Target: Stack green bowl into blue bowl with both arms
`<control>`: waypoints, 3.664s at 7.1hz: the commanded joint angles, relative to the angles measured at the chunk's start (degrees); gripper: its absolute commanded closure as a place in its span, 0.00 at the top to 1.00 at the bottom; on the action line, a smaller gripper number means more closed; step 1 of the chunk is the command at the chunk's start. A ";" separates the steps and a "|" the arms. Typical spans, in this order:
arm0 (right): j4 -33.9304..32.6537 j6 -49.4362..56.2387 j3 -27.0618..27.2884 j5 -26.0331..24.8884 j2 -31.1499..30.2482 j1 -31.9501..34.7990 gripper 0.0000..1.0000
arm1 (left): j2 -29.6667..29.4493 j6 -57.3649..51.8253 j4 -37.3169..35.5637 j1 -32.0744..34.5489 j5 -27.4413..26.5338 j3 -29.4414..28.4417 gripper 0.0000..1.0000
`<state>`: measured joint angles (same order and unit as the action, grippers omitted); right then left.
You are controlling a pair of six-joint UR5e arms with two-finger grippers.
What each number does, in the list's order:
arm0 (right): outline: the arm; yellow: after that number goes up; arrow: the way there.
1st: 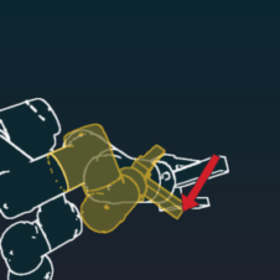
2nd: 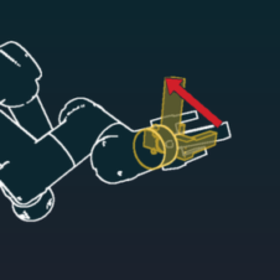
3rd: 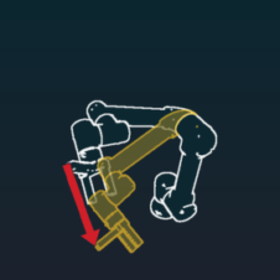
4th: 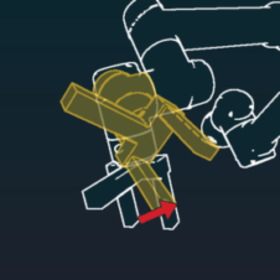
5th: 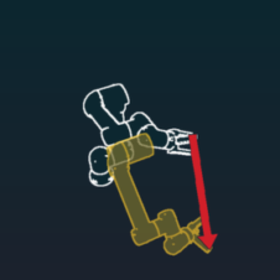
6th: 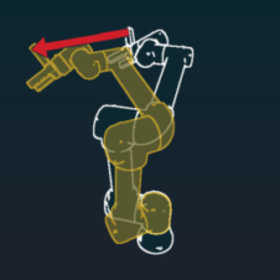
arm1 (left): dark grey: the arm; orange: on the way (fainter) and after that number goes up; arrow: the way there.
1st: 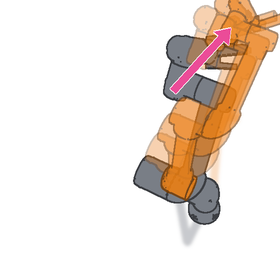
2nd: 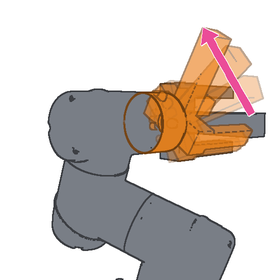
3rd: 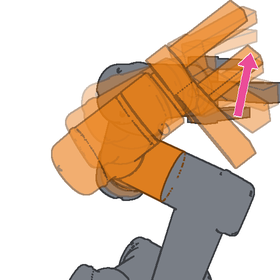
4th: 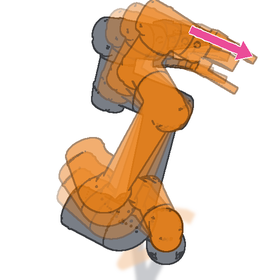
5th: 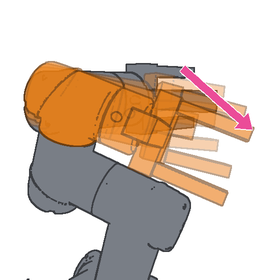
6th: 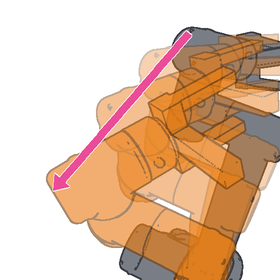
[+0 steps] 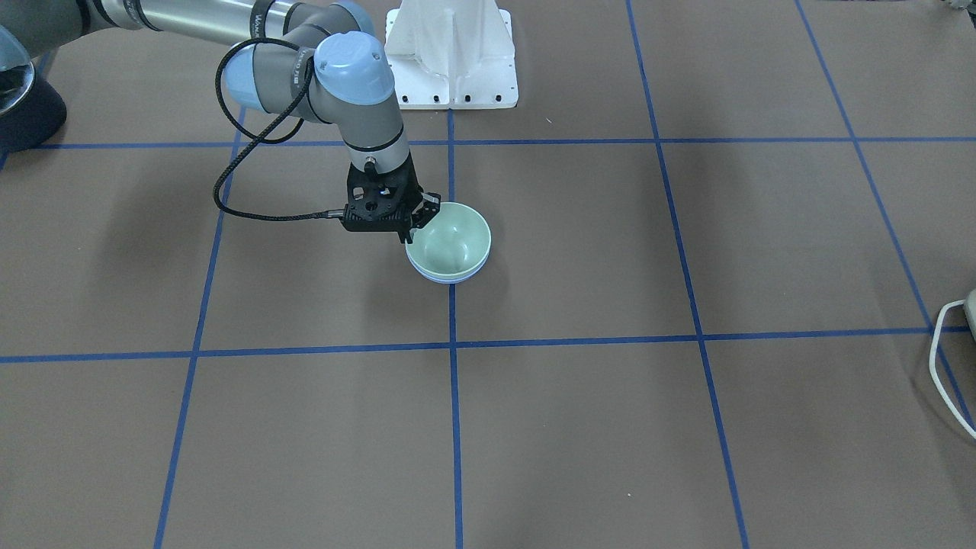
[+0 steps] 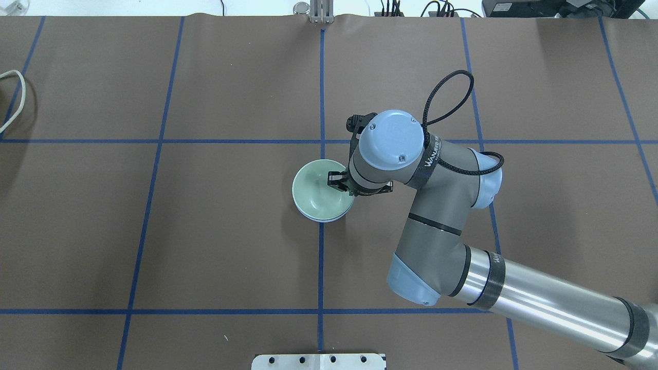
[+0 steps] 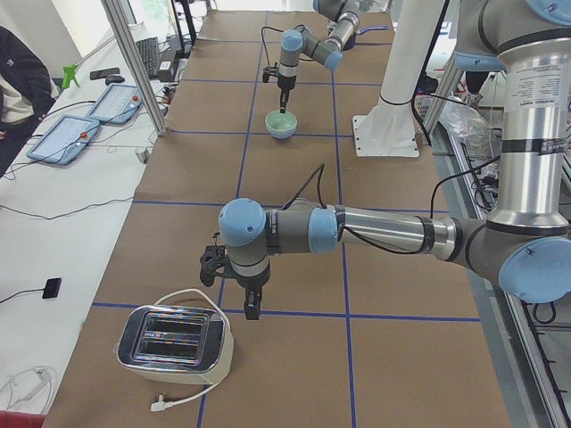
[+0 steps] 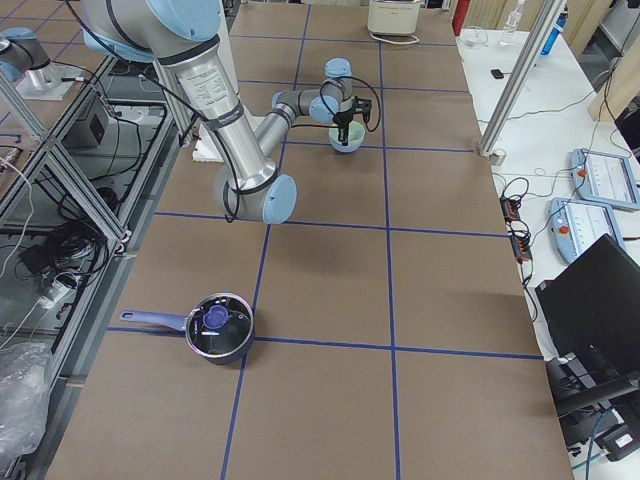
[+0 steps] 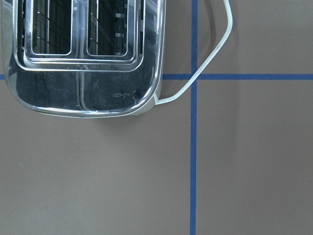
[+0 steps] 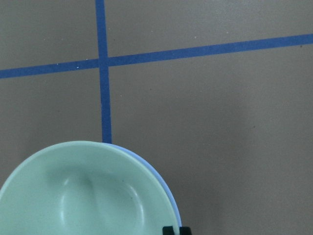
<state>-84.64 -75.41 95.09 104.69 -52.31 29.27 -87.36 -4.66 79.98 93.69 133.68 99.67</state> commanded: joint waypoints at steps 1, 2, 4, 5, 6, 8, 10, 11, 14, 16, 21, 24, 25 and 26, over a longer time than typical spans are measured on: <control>0.00 0.09 0.01 0.07 -0.16 0.00 0.00 | -0.01 0.00 0.00 0.00 0.00 0.00 0.99; 0.00 0.09 0.01 0.07 -0.17 0.00 0.00 | -0.01 0.00 0.00 0.00 0.00 0.00 0.99; 0.00 0.00 0.01 0.51 -0.08 0.00 0.21 | -0.01 0.00 0.00 0.00 0.00 0.00 0.99; 0.00 0.00 0.01 0.77 0.01 0.00 0.76 | 0.08 0.00 0.00 0.00 0.00 0.00 0.99; -0.09 0.18 0.36 0.86 0.10 0.26 1.00 | -0.01 0.09 0.00 0.00 0.00 0.00 0.98; -0.18 3.23 1.06 9.42 0.01 7.42 1.00 | -0.01 0.00 -0.09 0.00 0.00 0.00 0.99; -4.02 17.23 1.06 15.52 -2.52 18.40 1.00 | -0.10 -0.44 -0.09 -0.09 0.00 -0.61 0.99; -5.09 27.15 0.71 19.37 -5.24 24.98 1.00 | -0.53 -0.09 0.78 -0.09 0.09 -0.53 0.99; -5.10 53.54 -2.97 22.48 -14.46 40.29 1.00 | -0.45 -0.70 6.91 -0.09 0.00 -0.53 0.99; -5.27 66.03 -3.07 24.24 -22.62 49.26 1.00 | 0.60 -0.62 8.88 -0.17 -0.09 -0.70 0.99; -6.24 77.26 -1.40 23.72 -40.40 59.59 1.00 | 0.87 -0.62 8.97 -0.18 0.00 -1.23 0.99; -6.24 75.41 -0.35 23.80 -39.98 59.50 1.00 | 0.96 -0.62 8.88 -0.18 0.00 -0.97 0.98; -6.24 75.33 -0.34 23.89 -39.81 59.50 1.00 | 1.39 -0.62 8.88 -0.09 0.00 -0.62 0.99; -6.24 75.33 -0.08 23.89 -39.63 59.50 1.00 | 1.66 -0.62 8.96 -0.09 0.00 -0.53 0.99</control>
<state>-90.88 -0.02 94.79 128.55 -92.13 88.77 -86.04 -5.27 88.88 93.57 133.68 98.96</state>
